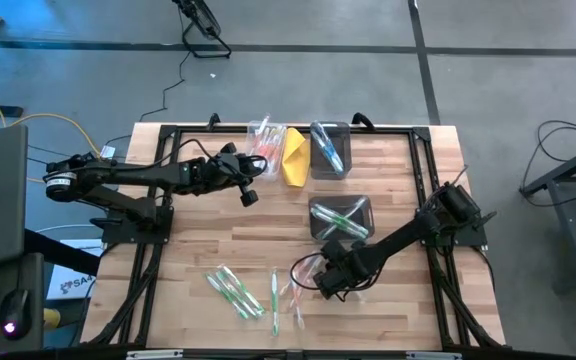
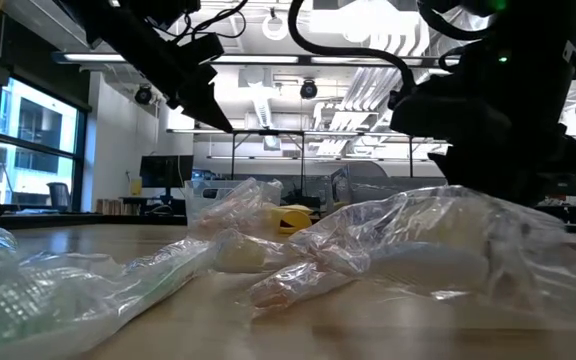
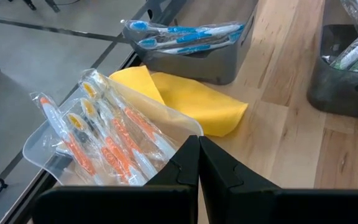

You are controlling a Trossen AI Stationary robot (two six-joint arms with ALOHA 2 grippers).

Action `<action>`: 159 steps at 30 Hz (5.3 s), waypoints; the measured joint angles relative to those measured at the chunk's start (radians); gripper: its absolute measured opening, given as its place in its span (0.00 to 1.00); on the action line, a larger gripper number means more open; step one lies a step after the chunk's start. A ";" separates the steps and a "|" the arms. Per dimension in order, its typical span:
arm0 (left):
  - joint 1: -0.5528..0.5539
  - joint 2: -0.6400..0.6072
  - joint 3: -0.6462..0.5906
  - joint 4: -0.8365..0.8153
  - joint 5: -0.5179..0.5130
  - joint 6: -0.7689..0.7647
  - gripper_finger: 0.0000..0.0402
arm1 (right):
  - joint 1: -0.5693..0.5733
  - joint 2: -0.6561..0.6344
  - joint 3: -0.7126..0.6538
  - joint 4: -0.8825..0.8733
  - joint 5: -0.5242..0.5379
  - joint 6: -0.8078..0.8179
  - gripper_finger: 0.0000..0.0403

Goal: Pick & Place Toothbrushes
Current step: Put the orange toothbrush into the transparent bin

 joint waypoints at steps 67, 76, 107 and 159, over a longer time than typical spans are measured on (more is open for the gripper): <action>0.244 0.114 -0.001 0.434 0.389 -0.003 0.00 | -1.084 -0.474 -0.001 0.549 -0.844 -1.601 0.04; 0.316 0.186 -0.001 0.665 0.591 -0.005 0.00 | -1.061 -0.424 -0.001 0.618 -0.903 -1.596 0.04; 0.221 0.197 0.001 0.843 0.634 0.001 0.50 | -0.928 -0.388 -0.001 0.897 -0.839 -1.605 0.04; 0.202 0.197 0.001 0.832 0.645 -0.032 0.04 | -0.857 -0.306 0.000 1.063 -0.663 -1.641 0.06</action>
